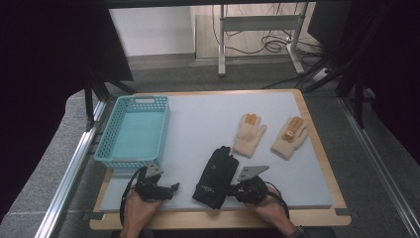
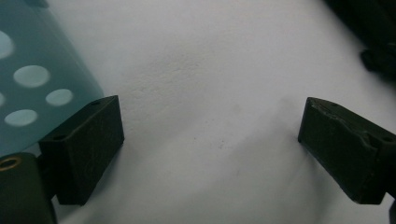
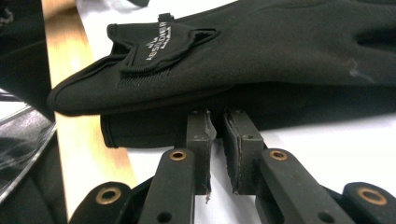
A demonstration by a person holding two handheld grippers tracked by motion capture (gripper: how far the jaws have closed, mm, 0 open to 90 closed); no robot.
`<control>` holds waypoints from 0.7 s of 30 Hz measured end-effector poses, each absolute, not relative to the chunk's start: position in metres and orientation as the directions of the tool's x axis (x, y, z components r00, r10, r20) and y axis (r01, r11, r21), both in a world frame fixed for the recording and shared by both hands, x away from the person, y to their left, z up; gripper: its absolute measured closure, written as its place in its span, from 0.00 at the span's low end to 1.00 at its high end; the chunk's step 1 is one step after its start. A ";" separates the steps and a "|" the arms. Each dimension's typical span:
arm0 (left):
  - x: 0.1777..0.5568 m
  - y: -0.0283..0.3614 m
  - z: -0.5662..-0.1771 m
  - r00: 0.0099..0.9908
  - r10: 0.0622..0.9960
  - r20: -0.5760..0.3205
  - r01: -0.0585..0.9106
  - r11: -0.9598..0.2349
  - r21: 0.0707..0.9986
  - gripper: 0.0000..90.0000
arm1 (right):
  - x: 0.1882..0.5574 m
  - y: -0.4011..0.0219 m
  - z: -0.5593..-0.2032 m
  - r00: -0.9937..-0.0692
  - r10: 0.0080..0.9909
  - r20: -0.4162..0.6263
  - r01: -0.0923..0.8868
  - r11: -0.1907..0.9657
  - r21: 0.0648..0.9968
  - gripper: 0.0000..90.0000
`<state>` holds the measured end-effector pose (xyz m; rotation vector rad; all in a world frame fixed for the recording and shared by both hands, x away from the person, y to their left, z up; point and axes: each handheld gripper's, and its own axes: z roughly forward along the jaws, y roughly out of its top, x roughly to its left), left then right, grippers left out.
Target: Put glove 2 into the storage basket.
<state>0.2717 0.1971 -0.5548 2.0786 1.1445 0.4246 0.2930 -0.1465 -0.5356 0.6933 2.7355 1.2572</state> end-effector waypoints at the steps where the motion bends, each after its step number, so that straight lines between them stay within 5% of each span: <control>1: 0.272 0.197 -0.555 0.553 0.832 -0.051 0.595 -0.351 0.723 0.08 | 0.294 -0.143 -0.536 -0.898 0.419 0.133 0.374 0.569 0.733 0.88; 21: 0.271 0.198 -0.557 0.561 0.826 -0.050 0.580 -0.349 0.736 0.07 | 0.331 -0.099 -0.537 -0.877 0.473 0.082 0.374 0.567 0.734 0.87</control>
